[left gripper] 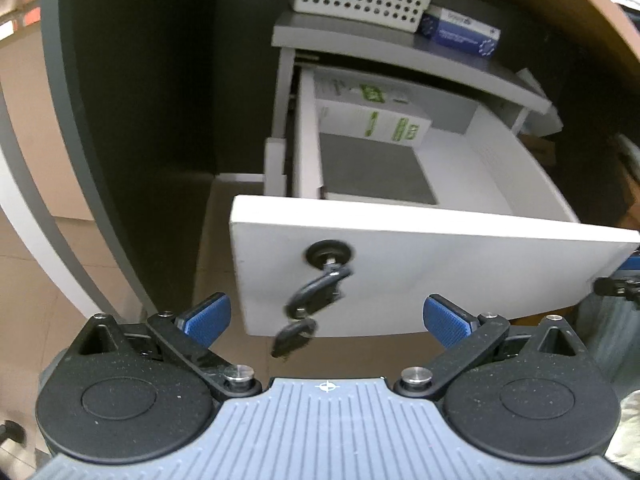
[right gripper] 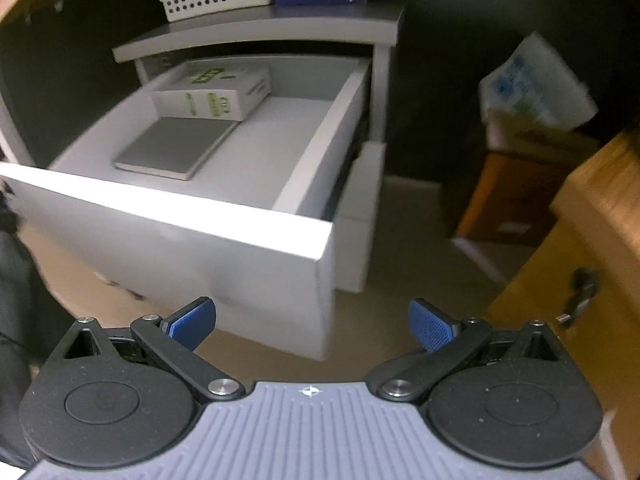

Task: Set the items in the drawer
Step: 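Withdraw both tools from the open drawer and turn toward the desk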

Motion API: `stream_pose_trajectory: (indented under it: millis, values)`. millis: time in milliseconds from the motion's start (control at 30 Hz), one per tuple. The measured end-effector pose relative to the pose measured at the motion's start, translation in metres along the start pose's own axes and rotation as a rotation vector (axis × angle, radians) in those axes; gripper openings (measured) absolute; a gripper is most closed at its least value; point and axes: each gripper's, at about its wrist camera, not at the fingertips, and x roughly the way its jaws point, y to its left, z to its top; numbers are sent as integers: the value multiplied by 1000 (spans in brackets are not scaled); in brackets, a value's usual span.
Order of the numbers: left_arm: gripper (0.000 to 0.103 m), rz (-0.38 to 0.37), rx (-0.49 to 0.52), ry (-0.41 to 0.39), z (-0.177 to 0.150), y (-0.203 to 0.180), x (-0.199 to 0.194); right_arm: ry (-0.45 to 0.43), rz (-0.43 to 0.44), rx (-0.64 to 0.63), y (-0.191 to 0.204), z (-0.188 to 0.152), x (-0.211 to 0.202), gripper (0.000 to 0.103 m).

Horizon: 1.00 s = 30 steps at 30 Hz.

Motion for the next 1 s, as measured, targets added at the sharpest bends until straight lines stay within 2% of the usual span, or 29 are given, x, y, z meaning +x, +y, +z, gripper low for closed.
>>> stream_pose_trajectory:
  millis: [167, 400, 500, 733, 867, 1000]
  values:
    - [103, -68, -70, -24, 4, -9, -12, -27, -65, -67, 13, 3, -9, 103]
    - [103, -46, -62, -38, 13, -26, -22, -63, -47, -89, 26, 18, -34, 103]
    - [103, -69, -68, -52, 17, -26, -29, -72, -18, -72, 24, 25, -46, 103]
    - [103, -30, -10, -67, 29, -34, -45, -75, 53, 21, 12, 42, -68, 103]
    - [103, -40, 19, -69, 35, -38, -48, -83, 38, 12, 12, 55, -80, 103]
    - [103, -32, 88, -84, 40, -46, -52, -102, 35, -24, 11, 76, -95, 103]
